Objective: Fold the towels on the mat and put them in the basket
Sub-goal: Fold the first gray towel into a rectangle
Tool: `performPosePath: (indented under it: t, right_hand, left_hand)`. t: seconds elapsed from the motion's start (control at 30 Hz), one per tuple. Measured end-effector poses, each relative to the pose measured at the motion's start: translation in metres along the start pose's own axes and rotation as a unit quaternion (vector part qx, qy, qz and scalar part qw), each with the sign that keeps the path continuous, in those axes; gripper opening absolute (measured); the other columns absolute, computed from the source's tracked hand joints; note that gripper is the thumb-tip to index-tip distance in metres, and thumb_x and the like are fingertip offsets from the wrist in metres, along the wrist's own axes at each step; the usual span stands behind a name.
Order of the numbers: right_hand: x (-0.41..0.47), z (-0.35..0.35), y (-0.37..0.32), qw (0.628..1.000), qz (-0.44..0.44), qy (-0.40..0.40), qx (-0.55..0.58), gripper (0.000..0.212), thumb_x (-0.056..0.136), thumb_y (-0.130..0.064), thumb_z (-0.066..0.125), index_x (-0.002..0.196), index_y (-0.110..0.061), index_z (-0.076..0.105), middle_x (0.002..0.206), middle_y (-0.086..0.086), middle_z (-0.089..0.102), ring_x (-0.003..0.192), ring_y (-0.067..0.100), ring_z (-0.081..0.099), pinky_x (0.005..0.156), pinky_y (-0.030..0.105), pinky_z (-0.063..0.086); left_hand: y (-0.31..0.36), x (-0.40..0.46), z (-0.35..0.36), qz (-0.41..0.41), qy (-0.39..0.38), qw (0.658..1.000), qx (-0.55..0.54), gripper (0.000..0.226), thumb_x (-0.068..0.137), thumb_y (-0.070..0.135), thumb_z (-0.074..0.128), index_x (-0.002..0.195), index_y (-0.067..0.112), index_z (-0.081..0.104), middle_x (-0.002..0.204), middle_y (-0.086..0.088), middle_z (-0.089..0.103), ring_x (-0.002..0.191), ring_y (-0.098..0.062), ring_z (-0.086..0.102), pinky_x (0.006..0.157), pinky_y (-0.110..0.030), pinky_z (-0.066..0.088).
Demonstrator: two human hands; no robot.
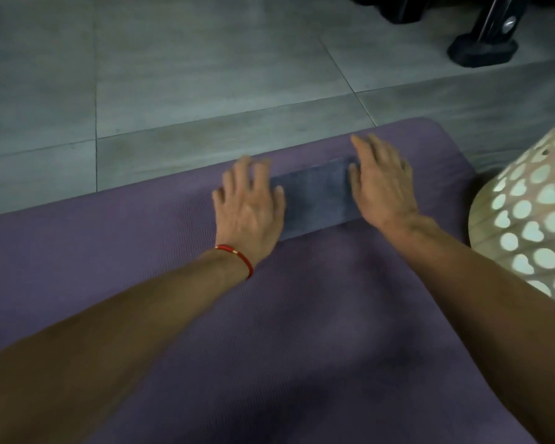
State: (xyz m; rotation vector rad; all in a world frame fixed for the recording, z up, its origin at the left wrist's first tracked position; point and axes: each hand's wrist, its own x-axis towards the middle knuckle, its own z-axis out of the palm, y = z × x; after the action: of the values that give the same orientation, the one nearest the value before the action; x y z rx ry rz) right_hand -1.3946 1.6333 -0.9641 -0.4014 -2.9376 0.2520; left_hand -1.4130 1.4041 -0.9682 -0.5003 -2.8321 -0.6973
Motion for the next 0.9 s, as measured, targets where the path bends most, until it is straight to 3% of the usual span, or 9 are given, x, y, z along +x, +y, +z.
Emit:
performPosePath:
  t: [0.07,0.1,0.2,0.37,0.53,0.63,0.77,0.9]
  right_hand:
    - [-0.005,0.005,-0.004,0.996,-0.069,-0.049,-0.037,0.055,0.104,-0.046,0.03,0.156,-0.034,0.021,0.166,0.0,0.014,0.153,0.028,0.011,0.114,0.07,0.013]
    - [-0.01,0.012,-0.005,0.993,-0.068,-0.085,-0.041,0.056,0.103,-0.052,0.024,0.157,-0.038,0.015,0.167,-0.005,0.008,0.154,0.025,0.004,0.115,0.071,0.009]
    - [-0.021,0.03,0.001,0.994,-0.027,-0.107,-0.009,0.058,0.102,-0.057,0.021,0.157,-0.043,0.01,0.168,-0.006,0.006,0.155,0.023,-0.001,0.117,0.068,0.006]
    - [-0.013,0.029,-0.001,0.99,-0.018,-0.14,-0.02,0.06,0.102,-0.057,0.021,0.157,-0.043,0.004,0.168,-0.006,0.0,0.155,0.023,-0.006,0.117,0.068,0.0]
    - [-0.001,0.018,-0.006,0.972,-0.012,-0.221,-0.076,0.063,0.101,-0.061,0.014,0.156,-0.043,-0.009,0.167,-0.008,-0.014,0.153,0.026,-0.016,0.114,0.071,-0.005]
    - [-0.008,-0.005,-0.017,0.981,-0.008,-0.185,-0.058,0.064,0.101,-0.062,0.013,0.155,-0.042,-0.015,0.166,-0.006,-0.017,0.153,0.028,-0.018,0.114,0.07,-0.005]
    - [-0.067,-0.042,-0.042,0.992,-0.049,-0.109,-0.044,0.062,0.103,-0.054,0.012,0.16,-0.033,0.005,0.168,0.0,0.004,0.155,0.027,0.002,0.117,0.067,0.007]
    - [-0.141,-0.084,-0.098,0.98,-0.09,-0.176,-0.015,0.072,0.095,-0.057,0.014,0.16,-0.025,0.017,0.163,0.009,0.027,0.149,0.027,0.026,0.116,0.06,0.025]
  left_hand:
    - [0.007,0.002,0.006,0.14,-0.056,0.983,0.106,0.052,0.103,0.045,0.025,0.153,0.029,0.024,0.16,-0.007,0.02,0.147,-0.032,0.02,0.115,-0.059,0.02]
    - [0.005,0.003,0.014,0.17,-0.107,0.97,0.135,0.055,0.103,0.047,0.017,0.156,0.033,0.012,0.164,-0.004,0.01,0.151,-0.031,0.009,0.117,-0.061,0.011]
    - [-0.011,0.011,0.033,0.164,-0.215,0.957,0.104,0.056,0.102,0.051,0.008,0.155,0.04,-0.006,0.166,0.001,-0.003,0.152,-0.029,-0.003,0.119,-0.059,0.006]
    - [-0.01,0.012,0.034,0.154,-0.242,0.951,0.115,0.057,0.101,0.054,0.005,0.153,0.041,-0.013,0.165,0.002,-0.01,0.152,-0.028,-0.009,0.12,-0.058,0.001]
    - [0.011,0.025,0.014,0.115,-0.295,0.923,0.22,0.06,0.099,0.058,0.004,0.152,0.04,-0.019,0.163,0.002,-0.022,0.149,-0.027,-0.023,0.115,-0.063,-0.009]
    - [0.008,0.002,-0.023,0.131,-0.246,0.936,0.215,0.062,0.101,0.056,0.008,0.155,0.035,-0.014,0.164,-0.002,-0.017,0.15,-0.029,-0.02,0.116,-0.062,-0.005]
    - [-0.032,-0.051,-0.115,0.118,-0.233,0.938,0.227,0.061,0.102,0.05,0.015,0.157,0.029,0.0,0.165,-0.006,0.002,0.152,-0.03,-0.004,0.12,-0.058,0.006]
    - [-0.077,-0.125,-0.242,0.087,-0.267,0.921,0.271,0.072,0.092,0.057,-0.002,0.153,0.026,0.023,0.156,-0.011,0.026,0.145,-0.034,0.021,0.117,-0.05,0.024]
